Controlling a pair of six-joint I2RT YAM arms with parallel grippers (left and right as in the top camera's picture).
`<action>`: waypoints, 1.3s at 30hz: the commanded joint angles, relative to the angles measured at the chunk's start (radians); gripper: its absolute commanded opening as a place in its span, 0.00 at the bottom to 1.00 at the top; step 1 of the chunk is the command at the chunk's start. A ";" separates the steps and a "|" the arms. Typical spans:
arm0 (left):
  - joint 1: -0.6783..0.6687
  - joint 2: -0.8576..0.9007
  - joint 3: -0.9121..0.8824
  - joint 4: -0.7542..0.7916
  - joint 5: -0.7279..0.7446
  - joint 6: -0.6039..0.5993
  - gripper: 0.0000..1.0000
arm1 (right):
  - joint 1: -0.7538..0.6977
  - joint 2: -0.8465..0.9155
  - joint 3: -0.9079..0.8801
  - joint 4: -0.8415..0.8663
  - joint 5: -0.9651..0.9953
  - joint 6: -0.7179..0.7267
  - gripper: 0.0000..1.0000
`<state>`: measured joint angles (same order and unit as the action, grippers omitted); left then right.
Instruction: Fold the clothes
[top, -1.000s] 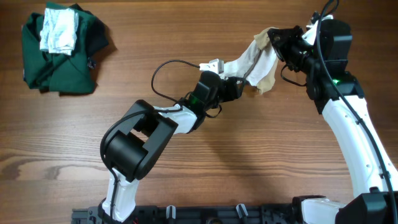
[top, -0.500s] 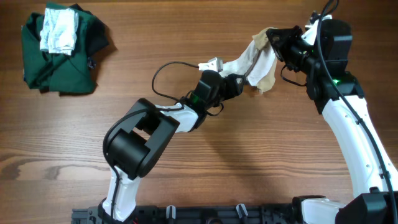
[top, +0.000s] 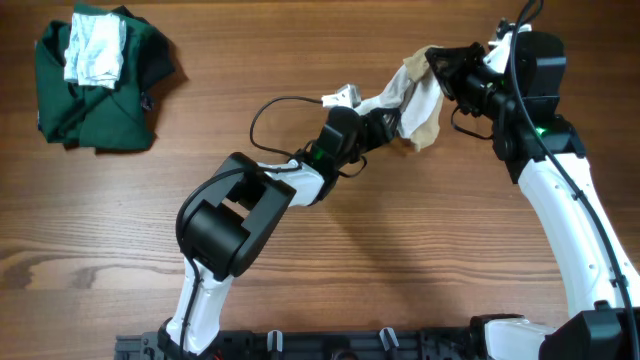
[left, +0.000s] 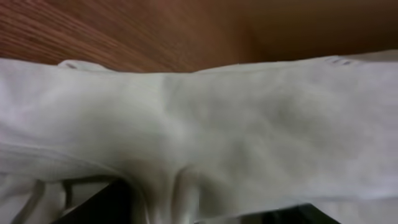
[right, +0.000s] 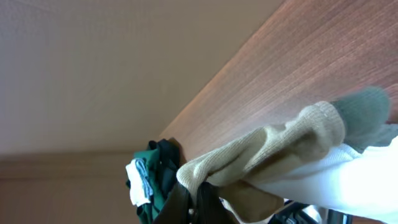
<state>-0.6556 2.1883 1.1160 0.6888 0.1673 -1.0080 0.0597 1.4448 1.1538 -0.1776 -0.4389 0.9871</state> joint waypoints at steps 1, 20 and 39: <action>-0.003 0.018 0.016 0.004 -0.016 -0.006 0.65 | -0.007 -0.019 0.026 0.001 -0.019 -0.008 0.04; 0.085 -0.057 0.017 -0.019 0.138 0.142 0.04 | -0.007 -0.018 0.026 -0.033 0.079 -0.054 0.04; 0.224 -0.595 0.017 -0.525 0.155 0.615 0.04 | -0.033 -0.021 0.026 -0.073 0.181 -0.172 0.04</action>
<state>-0.4679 1.6779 1.1236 0.2161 0.3714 -0.5125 0.0490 1.4448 1.1545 -0.2539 -0.2790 0.8349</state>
